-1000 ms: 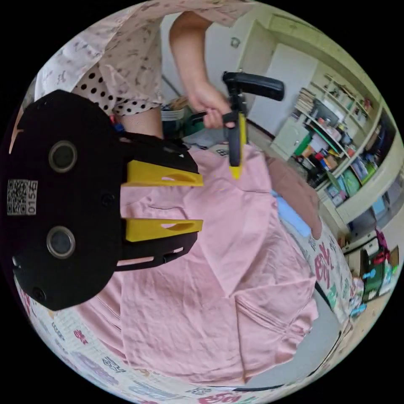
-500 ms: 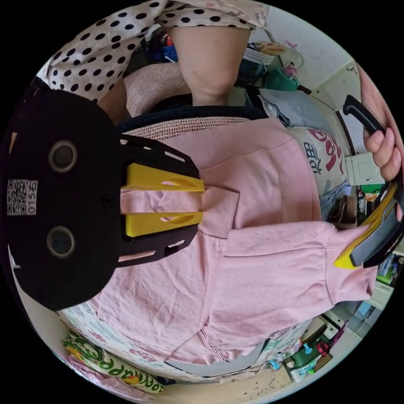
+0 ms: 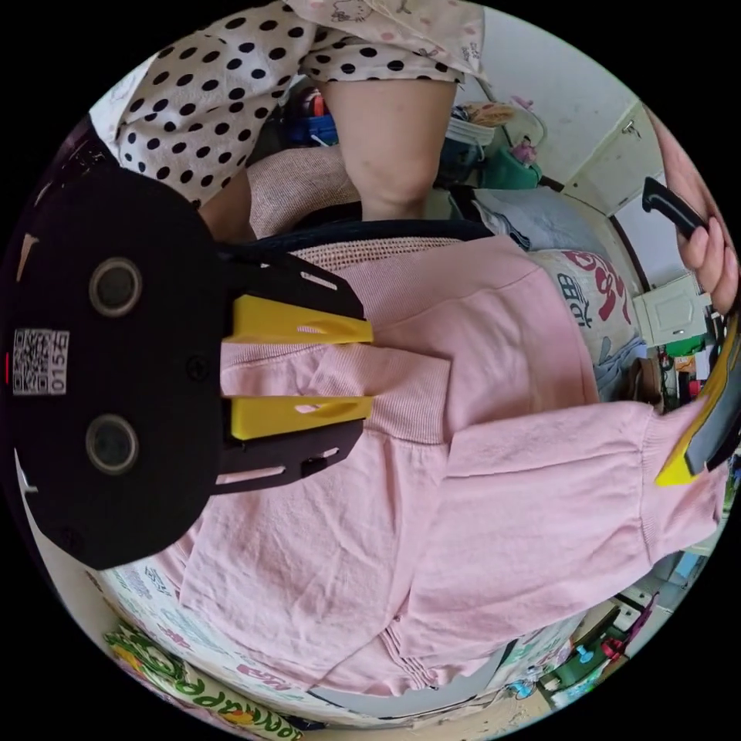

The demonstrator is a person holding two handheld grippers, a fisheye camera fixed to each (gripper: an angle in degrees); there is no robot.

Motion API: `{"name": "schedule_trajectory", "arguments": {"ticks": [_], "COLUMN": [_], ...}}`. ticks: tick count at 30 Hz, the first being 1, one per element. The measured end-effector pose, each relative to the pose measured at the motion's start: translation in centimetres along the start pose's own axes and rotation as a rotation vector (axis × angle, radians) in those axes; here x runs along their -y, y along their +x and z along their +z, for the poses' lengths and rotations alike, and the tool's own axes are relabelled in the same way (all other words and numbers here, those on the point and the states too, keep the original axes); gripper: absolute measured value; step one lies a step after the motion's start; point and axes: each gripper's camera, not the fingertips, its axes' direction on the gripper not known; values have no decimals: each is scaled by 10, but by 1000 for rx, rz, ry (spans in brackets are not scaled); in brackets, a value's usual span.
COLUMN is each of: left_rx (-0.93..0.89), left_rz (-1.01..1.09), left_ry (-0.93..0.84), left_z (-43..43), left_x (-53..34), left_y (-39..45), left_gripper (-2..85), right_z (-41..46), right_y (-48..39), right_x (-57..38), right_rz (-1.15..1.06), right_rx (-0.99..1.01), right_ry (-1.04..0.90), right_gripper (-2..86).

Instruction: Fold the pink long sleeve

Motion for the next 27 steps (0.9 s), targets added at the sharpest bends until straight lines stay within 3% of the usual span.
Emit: {"name": "schedule_trajectory", "arguments": {"ticks": [7,11,13,16,18,21,24,27], "left_rx": [2,-88,-48,86,297,449,362,188], "left_rz": [0,159,204,118,-97,-366,-382,-374], "left_ry": [-15,-21,13,178,380,512,576,399], "left_z": [-7,-26,-52,-120,-174,-208,-199,-145], "left_x": [7,33,60,122,159,168,141,102], "left_y": [4,15,5,-54,-117,-163,-154,-135], "left_gripper": [24,19,17,22,43,86,103,105], "right_z": [-43,-98,-149,-269,-376,-465,-479,-412], "right_y": [27,114,185,333,426,465,437,391], "right_x": [56,76,55,-40,-144,-231,-250,-223], "right_rz": [63,356,533,907,1252,1590,1612,1525], "right_rx": [101,286,280,56,-289,-605,-380,-83], "right_ry": [3,75,171,318,394,350,533,419], "right_gripper": [27,13,12,18,35,98,107,117]}}
